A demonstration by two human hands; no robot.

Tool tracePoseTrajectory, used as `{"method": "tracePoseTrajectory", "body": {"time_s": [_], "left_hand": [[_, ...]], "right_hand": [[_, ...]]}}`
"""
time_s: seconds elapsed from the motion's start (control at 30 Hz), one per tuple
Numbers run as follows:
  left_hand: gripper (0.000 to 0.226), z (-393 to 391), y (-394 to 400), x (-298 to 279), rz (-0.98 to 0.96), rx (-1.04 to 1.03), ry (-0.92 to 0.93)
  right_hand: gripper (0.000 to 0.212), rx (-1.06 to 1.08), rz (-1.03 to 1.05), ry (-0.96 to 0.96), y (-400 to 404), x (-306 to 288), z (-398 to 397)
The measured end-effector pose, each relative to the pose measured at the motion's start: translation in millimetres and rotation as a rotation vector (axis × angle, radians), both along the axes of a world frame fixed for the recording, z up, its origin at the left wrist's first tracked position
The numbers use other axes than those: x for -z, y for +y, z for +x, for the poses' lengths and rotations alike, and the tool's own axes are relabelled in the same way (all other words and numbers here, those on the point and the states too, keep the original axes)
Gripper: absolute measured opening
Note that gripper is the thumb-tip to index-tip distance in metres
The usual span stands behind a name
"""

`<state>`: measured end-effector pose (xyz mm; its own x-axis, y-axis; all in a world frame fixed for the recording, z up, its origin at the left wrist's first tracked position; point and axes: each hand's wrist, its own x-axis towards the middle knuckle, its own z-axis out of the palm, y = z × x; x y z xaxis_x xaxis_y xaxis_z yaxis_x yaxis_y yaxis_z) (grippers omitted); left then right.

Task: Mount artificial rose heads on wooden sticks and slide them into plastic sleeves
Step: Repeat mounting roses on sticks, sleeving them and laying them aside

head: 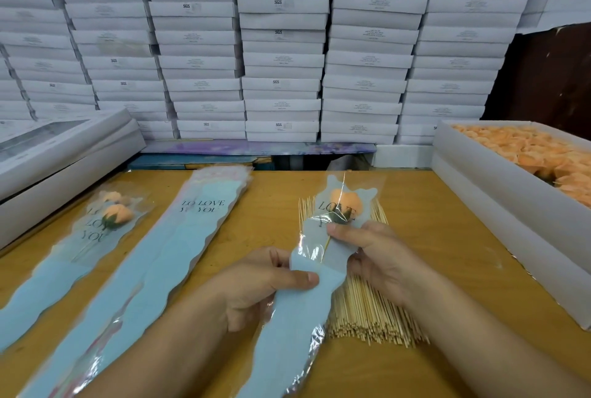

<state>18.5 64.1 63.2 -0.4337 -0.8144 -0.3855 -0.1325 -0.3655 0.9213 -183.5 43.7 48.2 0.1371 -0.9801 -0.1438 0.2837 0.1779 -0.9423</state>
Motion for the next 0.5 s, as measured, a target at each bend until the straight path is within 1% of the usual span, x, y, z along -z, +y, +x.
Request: {"method": "tracePoseTrajectory", "body": {"time_s": [0.1, 0.17, 0.23, 0.27, 0.33, 0.43, 0.5], "left_hand": [[0.023, 16, -3, -15, -0.034, -0.024, -0.015], [0.025, 36, -9, -28, -0.072, -0.078, -0.014], [0.038, 62, -19, -41, -0.113, -0.161, -0.056], [0.043, 76, -26, -46, -0.13, -0.207, -0.078], [0.044, 107, -36, -57, -0.179, -0.289, -0.193], [0.038, 165, -59, -64, -0.319, -0.425, -0.443], [0.04, 205, -71, -65, -0.345, -0.494, -0.579]], "right_hand": [[0.042, -0.084, 0.002, -0.005, 2, -3, -1], [0.054, -0.081, 0.015, -0.001, 3, -5, -2], [0.066, -0.063, 0.018, -0.007, 2, -6, -5], [0.068, -0.059, 0.017, -0.013, 2, -7, -6], [0.068, -0.055, 0.017, -0.018, 2, -8, -8], [0.064, -0.044, 0.025, -0.017, 2, -9, -10], [0.062, -0.035, 0.033, -0.018, 1, -10, -11]]}}
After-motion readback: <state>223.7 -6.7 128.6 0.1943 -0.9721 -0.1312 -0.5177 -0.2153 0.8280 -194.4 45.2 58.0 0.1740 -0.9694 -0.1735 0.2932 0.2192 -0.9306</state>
